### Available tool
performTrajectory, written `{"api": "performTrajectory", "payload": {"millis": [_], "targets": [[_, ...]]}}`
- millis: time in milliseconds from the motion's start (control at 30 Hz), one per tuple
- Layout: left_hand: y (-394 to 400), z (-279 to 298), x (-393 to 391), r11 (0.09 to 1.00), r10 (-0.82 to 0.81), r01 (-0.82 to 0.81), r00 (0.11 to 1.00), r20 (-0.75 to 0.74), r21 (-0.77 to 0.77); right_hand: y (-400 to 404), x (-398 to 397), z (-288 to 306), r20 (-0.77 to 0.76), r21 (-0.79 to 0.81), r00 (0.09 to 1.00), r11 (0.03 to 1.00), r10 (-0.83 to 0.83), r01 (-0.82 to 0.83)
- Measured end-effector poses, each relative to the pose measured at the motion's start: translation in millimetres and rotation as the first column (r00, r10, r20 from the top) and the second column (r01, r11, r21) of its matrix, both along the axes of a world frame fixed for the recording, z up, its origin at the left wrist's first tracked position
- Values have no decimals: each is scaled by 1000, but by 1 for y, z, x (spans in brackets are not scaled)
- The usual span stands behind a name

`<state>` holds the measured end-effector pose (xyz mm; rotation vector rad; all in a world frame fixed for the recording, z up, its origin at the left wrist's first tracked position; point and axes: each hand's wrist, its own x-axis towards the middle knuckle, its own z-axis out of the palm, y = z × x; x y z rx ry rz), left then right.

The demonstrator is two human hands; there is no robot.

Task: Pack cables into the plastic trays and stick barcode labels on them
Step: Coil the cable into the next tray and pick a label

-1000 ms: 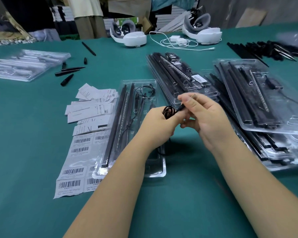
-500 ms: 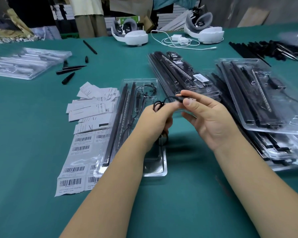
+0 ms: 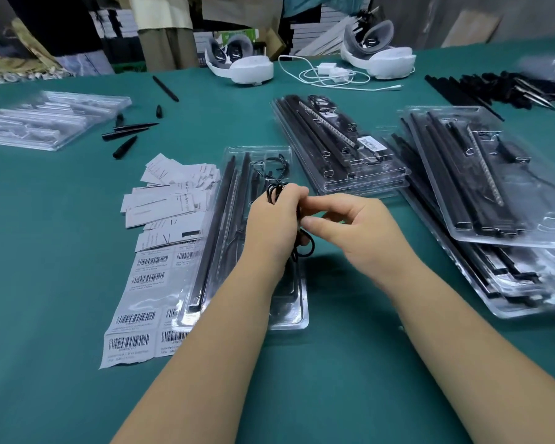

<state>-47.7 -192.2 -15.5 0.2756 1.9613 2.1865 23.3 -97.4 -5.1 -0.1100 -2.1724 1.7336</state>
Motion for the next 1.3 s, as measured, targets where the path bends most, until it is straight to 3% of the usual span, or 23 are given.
{"api": "performTrajectory", "payload": {"millis": [67,200,300,400,533,600,800,967,1200,1300], "targets": [[2,-1,3,996,52,-59,993,-105,-66,-2,-1,-1,14,20,999,999,-45,45],[3,-2,11,974,18,-100,930,-366,-205,-7,-2,-2,72,-143,996,987,-59,69],[4,1,13,989,44,-95,926,-375,-118,-8,-3,-4,128,-255,992,967,11,23],[3,3,14,994,4,-43,936,-352,-103,-6,-3,-6,157,-361,971,925,182,-115],[3,6,18,998,-27,10,952,-306,-57,0,-3,-7,61,-639,922,724,383,-259],[3,8,20,998,-23,5,955,-297,-60,0,-3,-7,34,-700,909,659,415,-275],[-1,16,26,997,-10,-10,966,-258,-75,-10,-4,-11,-1,-578,944,770,331,-270],[0,18,26,995,-48,24,966,-252,-100,-9,0,-6,124,-148,970,970,209,-191],[6,4,17,974,-77,-4,935,-347,-227,-10,-1,-4,108,7,986,992,127,-128],[8,4,15,958,-72,-14,955,-286,-287,-10,-4,-6,164,-18,975,988,152,-152]]}}
